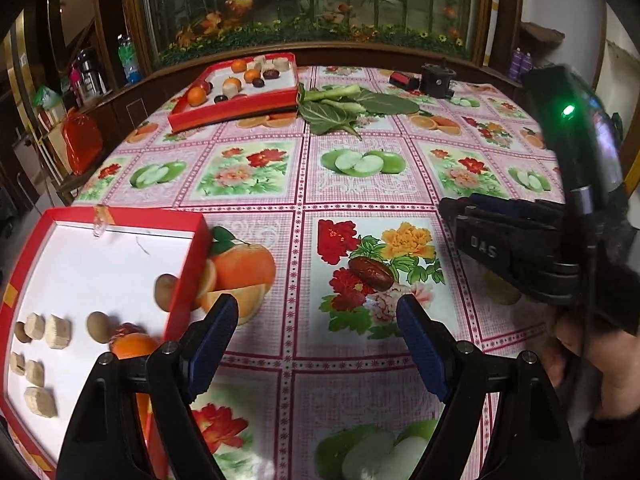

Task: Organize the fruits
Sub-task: 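Move both open tools back over the tablecloth, then grasp a red date with the right tool while the left grasps another date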

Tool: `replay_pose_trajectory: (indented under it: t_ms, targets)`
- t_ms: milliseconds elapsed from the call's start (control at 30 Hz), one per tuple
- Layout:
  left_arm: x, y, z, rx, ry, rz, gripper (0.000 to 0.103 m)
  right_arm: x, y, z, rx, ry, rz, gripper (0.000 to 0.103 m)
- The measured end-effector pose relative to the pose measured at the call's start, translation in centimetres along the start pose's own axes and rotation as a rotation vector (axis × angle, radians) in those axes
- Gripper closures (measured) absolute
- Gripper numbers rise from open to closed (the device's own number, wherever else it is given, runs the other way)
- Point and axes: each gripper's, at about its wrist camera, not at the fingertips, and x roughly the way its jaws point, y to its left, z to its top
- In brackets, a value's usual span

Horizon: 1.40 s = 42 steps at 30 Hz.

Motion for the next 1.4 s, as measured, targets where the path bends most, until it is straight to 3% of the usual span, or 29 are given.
replay_pose_trajectory:
  t_ms: [100,400,433,467,500,567,900,1100,1400]
  targets:
    - [0.7,-0.6,0.0,-0.002,0.008,-0.003,0.022,-1.1,-1.3,-1.2,0.021,-0.01,-0.015,0.071]
    - [3.4,-2.6,0.9,-0.037,0.021,0.014,0.024,-5.6,-4.7,-4.2,0.124,-0.086,0.059,0.071]
    - [3.4,-2.8,1.1,-0.042,0.012,0.008,0.035,-5.7,-4.9,-4.2,0.131,-0.091,0.067,0.071]
    - [3.3,-3.0,1.2,-0.034,0.002,0.011,0.066,-5.9,-5.0,-4.2,0.134,-0.094,0.076,0.071]
    - [3.2,-3.4,1.3,-0.011,-0.003,0.024,0.078,-6.0,-5.0,-4.3,0.131,-0.096,0.083,0.071]
    - [3.1,-4.0,1.2,0.009,-0.004,0.045,0.078,-6.3,-4.8,-4.3,0.123,-0.099,0.091,0.071]
    - [-0.3,-6.0,-2.1,0.035,0.025,-0.032,0.078,-11.0,-4.2,-8.7,0.093,-0.114,0.051,0.071]
    - [-3.4,-7.5,-4.6,0.064,-0.005,-0.075,0.078,-13.6,-4.0,-12.0,0.132,-0.119,0.031,0.071]
    - [-5.5,-6.6,-6.0,0.057,-0.034,-0.086,0.078,-15.5,-2.9,-14.8,0.168,-0.124,0.028,0.071]
